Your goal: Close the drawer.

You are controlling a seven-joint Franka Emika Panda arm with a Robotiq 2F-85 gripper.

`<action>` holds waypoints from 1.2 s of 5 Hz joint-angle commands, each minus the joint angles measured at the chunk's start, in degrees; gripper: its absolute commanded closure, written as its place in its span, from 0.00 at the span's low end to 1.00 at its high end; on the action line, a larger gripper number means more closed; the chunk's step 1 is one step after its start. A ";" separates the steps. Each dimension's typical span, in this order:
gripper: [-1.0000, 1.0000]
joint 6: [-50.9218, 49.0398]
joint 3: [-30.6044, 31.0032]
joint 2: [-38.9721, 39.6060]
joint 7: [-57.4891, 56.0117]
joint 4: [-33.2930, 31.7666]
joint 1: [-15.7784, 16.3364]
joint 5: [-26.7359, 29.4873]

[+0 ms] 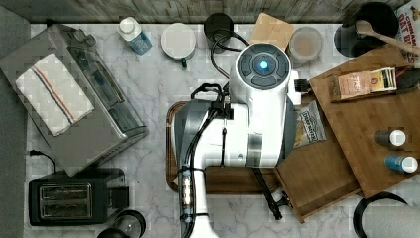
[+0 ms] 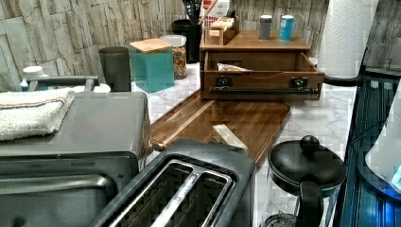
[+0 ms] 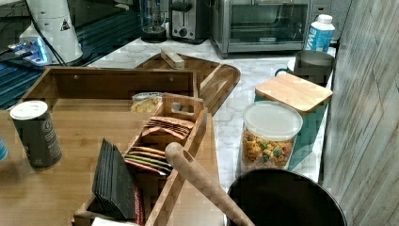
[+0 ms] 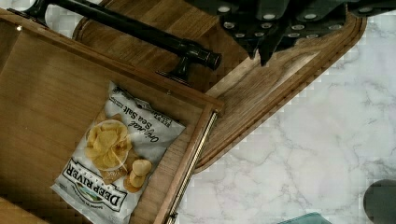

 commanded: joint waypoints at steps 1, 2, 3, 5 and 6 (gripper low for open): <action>1.00 0.01 -0.23 0.00 0.01 -0.57 -0.19 -0.66; 1.00 6.21 0.94 -3.63 -2.12 -7.30 0.75 0.01; 1.00 10.96 2.53 -7.50 -8.68 -13.59 1.98 2.30; 1.00 15.39 4.18 -11.93 -20.73 -23.23 5.56 2.33; 1.00 24.60 4.11 -14.47 -28.22 -32.77 5.56 1.05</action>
